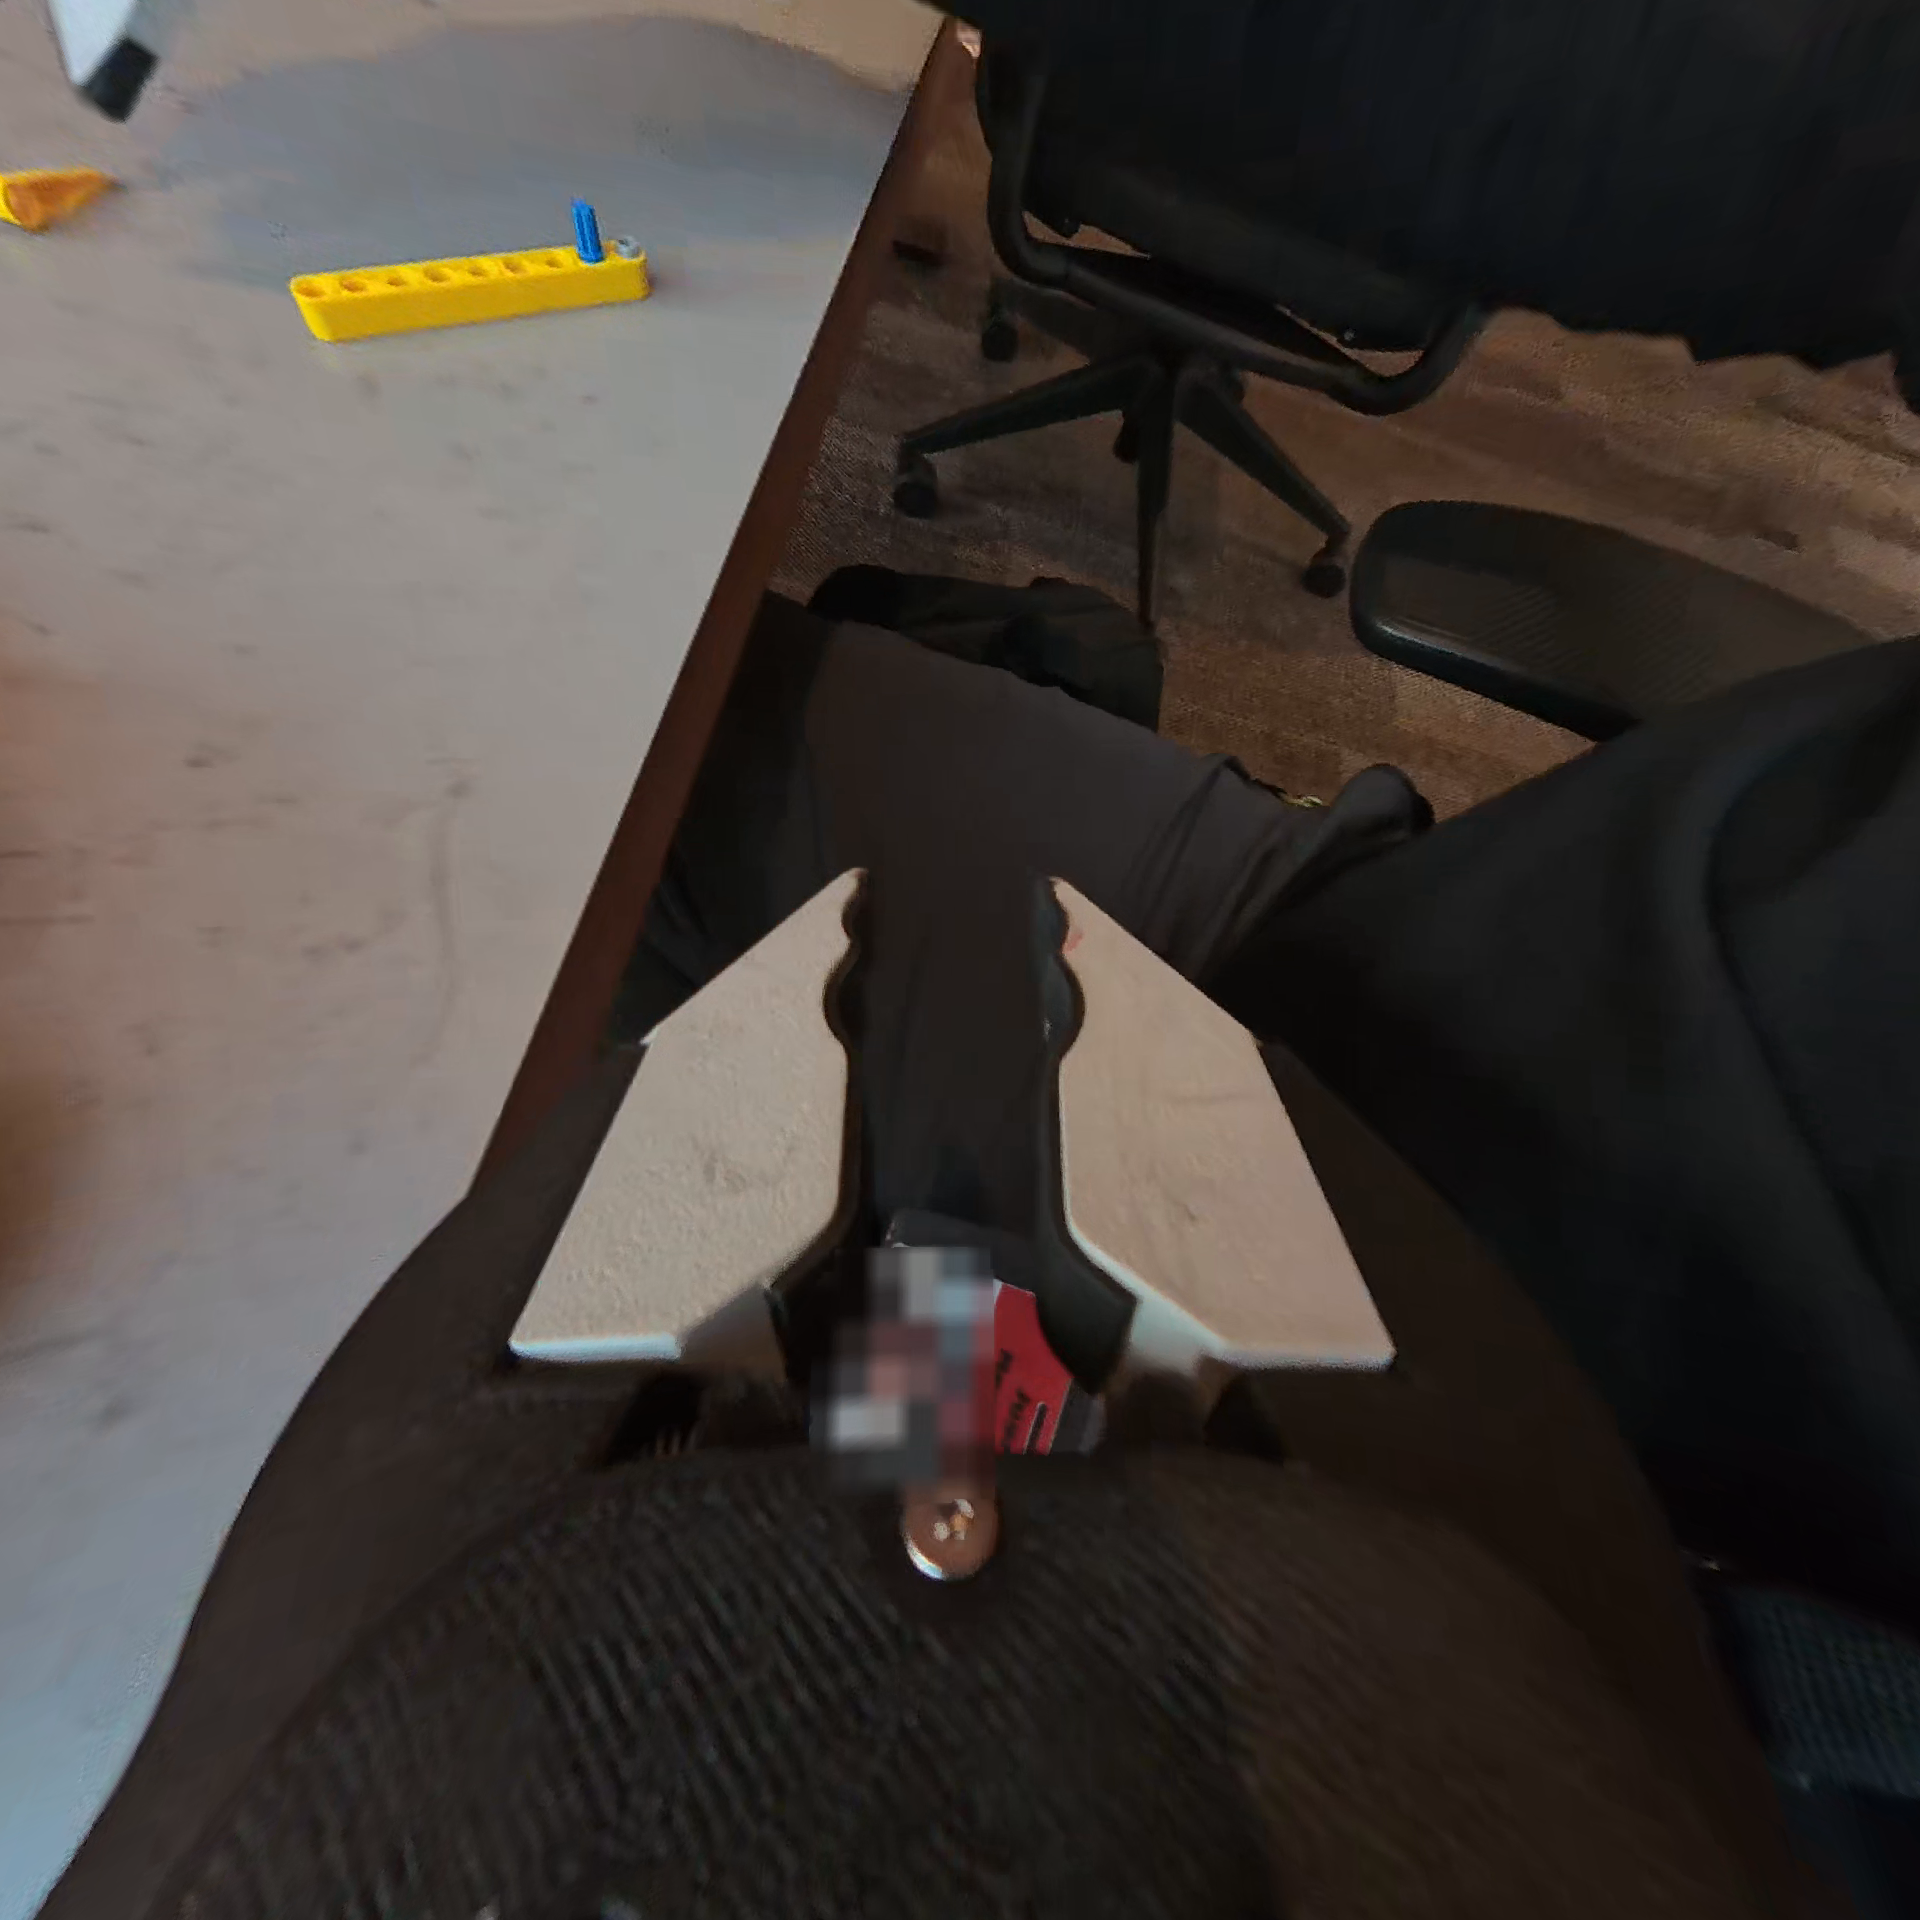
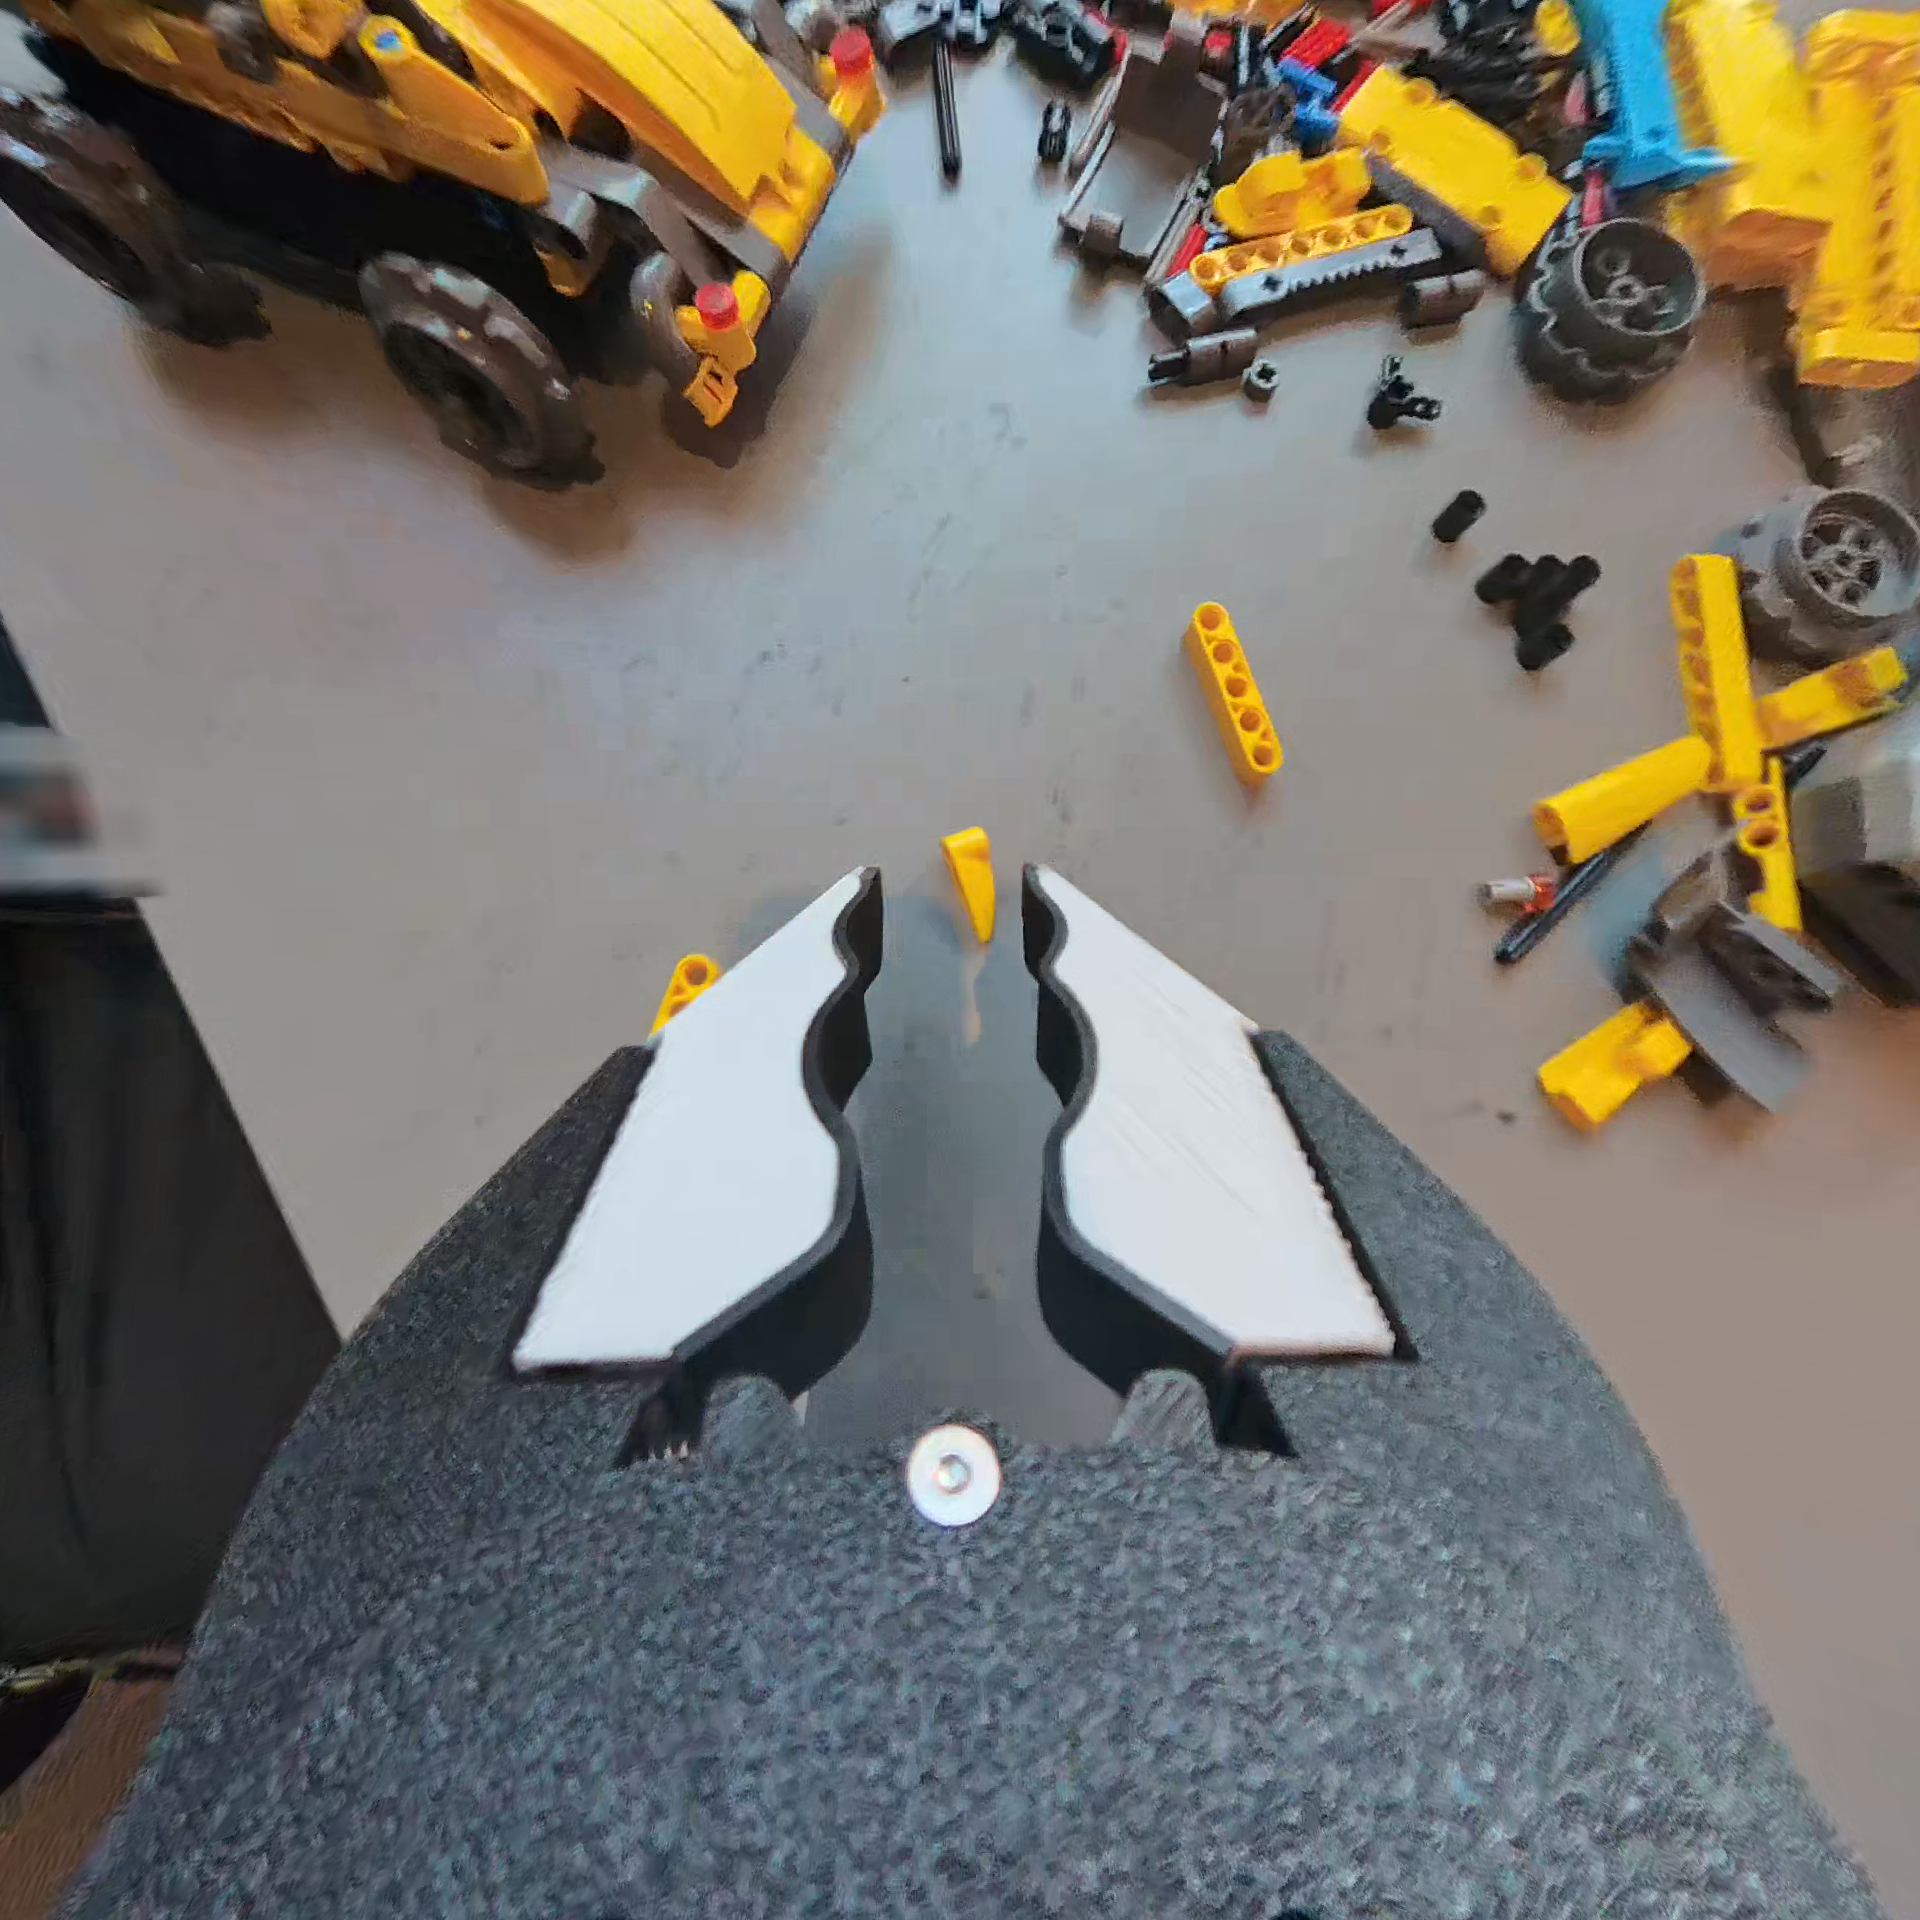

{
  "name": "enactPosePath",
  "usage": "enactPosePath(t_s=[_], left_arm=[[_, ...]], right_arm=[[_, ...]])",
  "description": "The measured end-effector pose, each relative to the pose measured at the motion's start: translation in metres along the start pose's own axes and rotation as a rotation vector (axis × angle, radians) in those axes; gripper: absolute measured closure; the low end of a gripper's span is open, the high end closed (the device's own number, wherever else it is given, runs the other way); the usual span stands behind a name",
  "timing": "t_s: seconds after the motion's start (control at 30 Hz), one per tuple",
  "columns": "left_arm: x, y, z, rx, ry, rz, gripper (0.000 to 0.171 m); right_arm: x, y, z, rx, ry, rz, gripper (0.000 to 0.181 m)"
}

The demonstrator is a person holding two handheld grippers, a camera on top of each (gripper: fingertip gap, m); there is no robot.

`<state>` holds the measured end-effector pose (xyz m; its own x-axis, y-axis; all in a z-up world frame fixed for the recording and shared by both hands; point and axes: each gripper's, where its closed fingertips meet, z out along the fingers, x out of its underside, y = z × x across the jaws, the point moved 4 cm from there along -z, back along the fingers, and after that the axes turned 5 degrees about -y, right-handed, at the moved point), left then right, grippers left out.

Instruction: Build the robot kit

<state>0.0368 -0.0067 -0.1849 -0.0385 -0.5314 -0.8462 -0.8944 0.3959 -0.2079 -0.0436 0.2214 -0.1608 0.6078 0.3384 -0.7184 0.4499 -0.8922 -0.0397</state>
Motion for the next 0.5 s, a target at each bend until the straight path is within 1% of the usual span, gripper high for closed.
enactPosePath(t_s=[0.13,0.17,0.23,0.27,0.4,0.5], left_arm=[[0.003,-0.001,-0.006,-0.008,-0.015,-0.012,0.147],[0.004,-0.001,-0.008,-0.013,-0.023,-0.019,0.147],[0.006,-0.001,-0.012,-0.022,-0.046,-0.032,0.147],[0.007,-0.001,-0.013,-0.029,-0.066,-0.036,0.148],[0.016,0.003,-0.017,-0.049,-0.107,-0.052,0.15],[0.015,0.005,-0.02,-0.046,-0.125,-0.056,0.15]], right_arm=[[0.002,-0.004,0.016,-0.047,0.092,-0.015,0.155],[0.002,-0.002,0.018,-0.073,0.085,-0.004,0.161],[0.002,-0.002,0.019,-0.094,0.078,0.034,0.165],[0.002,0.0,0.019,-0.103,0.077,0.048,0.171],[0.002,0.003,0.018,-0.031,0.068,0.026,0.172],[0.003,0.007,0.014,0.038,0.049,0.009,0.172]])
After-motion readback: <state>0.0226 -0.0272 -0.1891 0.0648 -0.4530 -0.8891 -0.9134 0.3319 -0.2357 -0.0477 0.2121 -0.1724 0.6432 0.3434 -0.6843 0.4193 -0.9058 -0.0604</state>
